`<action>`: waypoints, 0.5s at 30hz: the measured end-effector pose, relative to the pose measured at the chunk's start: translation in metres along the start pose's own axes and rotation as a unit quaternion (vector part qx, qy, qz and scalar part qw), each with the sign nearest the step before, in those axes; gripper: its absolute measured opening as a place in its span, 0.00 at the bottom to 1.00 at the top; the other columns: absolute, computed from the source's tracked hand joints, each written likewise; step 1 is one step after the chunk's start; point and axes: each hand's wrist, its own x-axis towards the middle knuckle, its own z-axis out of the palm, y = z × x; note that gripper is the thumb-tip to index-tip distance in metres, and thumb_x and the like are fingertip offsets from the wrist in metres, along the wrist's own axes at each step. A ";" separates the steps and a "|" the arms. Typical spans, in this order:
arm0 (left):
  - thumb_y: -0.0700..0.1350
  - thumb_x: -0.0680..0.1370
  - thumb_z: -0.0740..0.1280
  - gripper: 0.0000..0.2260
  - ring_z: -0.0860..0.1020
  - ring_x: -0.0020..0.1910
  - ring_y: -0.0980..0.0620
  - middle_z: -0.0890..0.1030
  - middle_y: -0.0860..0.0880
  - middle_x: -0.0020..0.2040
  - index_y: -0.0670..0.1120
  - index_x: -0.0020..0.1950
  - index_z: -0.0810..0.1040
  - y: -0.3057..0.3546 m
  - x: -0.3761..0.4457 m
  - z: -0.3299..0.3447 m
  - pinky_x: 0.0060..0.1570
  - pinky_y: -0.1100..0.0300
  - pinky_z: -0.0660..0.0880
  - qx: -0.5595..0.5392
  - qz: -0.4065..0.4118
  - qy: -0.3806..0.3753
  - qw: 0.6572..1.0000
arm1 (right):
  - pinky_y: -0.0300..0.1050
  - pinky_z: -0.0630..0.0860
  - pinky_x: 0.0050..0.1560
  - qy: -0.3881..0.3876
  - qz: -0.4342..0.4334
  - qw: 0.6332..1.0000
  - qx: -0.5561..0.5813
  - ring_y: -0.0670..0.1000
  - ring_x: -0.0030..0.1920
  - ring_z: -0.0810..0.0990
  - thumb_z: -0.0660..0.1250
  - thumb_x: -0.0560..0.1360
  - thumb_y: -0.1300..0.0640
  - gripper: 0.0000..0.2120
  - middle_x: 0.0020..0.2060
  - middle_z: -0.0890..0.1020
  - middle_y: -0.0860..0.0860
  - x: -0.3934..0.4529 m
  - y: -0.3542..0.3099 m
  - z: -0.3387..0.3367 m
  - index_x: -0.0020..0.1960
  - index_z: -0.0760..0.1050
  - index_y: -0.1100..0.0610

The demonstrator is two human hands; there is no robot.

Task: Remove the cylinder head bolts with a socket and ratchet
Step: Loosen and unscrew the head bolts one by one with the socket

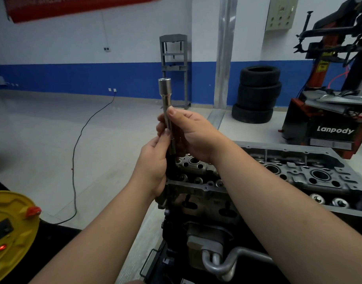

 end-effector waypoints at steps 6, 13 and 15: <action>0.54 0.72 0.72 0.16 0.85 0.38 0.55 0.86 0.49 0.41 0.45 0.55 0.82 0.001 0.001 0.001 0.35 0.63 0.79 -0.054 0.011 0.026 0.998 | 0.50 0.75 0.53 0.006 -0.011 1.000 -0.017 0.52 0.48 0.82 0.60 0.83 0.51 0.09 0.43 0.84 0.50 0.000 0.000 0.004 0.57 0.74 0.54; 0.59 0.85 0.57 0.20 0.85 0.54 0.51 0.87 0.46 0.54 0.52 0.55 0.87 0.001 -0.001 0.001 0.54 0.53 0.79 0.012 -0.011 -0.020 1.000 | 0.39 0.79 0.41 0.057 -0.028 0.998 -0.030 0.45 0.44 0.83 0.63 0.82 0.53 0.10 0.44 0.85 0.47 0.001 0.003 0.005 0.54 0.78 0.59; 0.56 0.86 0.54 0.21 0.85 0.53 0.52 0.87 0.46 0.54 0.52 0.55 0.86 0.001 -0.002 0.000 0.55 0.52 0.76 0.034 -0.008 -0.018 0.999 | 0.40 0.81 0.43 0.058 -0.019 0.997 -0.056 0.44 0.47 0.83 0.62 0.82 0.49 0.13 0.46 0.85 0.45 0.000 0.003 0.004 0.56 0.80 0.57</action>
